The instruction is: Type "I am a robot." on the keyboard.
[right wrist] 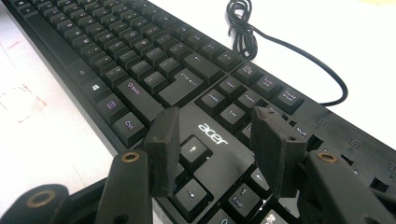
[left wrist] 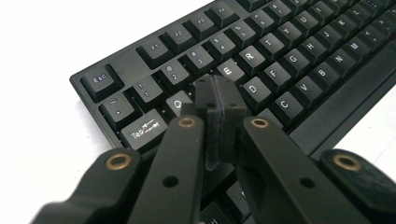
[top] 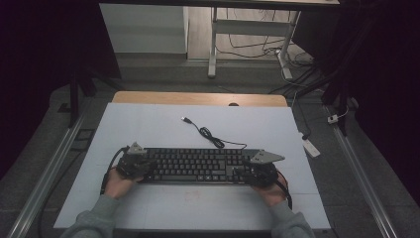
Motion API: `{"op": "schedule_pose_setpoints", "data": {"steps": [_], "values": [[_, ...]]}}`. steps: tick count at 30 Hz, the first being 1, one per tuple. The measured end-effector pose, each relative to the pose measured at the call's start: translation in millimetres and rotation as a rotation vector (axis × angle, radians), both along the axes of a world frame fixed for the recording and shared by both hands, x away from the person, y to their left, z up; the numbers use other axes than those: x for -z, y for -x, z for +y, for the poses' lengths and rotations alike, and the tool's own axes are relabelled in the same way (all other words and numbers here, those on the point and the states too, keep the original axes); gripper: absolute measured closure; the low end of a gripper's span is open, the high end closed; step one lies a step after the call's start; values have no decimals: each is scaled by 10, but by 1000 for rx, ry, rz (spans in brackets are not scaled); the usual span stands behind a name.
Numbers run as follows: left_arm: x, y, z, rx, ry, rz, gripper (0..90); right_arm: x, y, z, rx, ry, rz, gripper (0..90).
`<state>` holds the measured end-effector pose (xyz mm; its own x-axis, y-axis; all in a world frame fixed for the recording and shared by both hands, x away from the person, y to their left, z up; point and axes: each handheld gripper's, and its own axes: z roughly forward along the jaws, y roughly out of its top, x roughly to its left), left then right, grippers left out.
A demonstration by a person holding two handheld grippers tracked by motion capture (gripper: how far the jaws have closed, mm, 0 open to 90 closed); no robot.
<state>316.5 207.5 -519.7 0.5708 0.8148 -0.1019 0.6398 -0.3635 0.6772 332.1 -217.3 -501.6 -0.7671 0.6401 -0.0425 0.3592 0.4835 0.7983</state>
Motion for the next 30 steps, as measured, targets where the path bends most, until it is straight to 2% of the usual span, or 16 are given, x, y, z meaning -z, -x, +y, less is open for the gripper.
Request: {"op": "schedule_pose_setpoints", "data": {"steps": [12, 16, 18, 23, 30], "values": [[38, -13, -3, -9, -8, 23, 889, 0, 0, 1, 0, 0, -1, 527], [44, -11, -5, -11, -8, 21, 890, 0, 1, 2, 0, 0, 0, 526], [33, -2, -10, -10, -7, 5, 889, 0, 0, 2, -1, 0, 0, 526], [-72, 38, 38, -13, 60, -47, 869, -2, -1, -2, 1, 0, -1, 526], [-163, 59, 125, -38, 138, -81, 636, -3, -4, -7, 1, 2, -1, 525]]}}
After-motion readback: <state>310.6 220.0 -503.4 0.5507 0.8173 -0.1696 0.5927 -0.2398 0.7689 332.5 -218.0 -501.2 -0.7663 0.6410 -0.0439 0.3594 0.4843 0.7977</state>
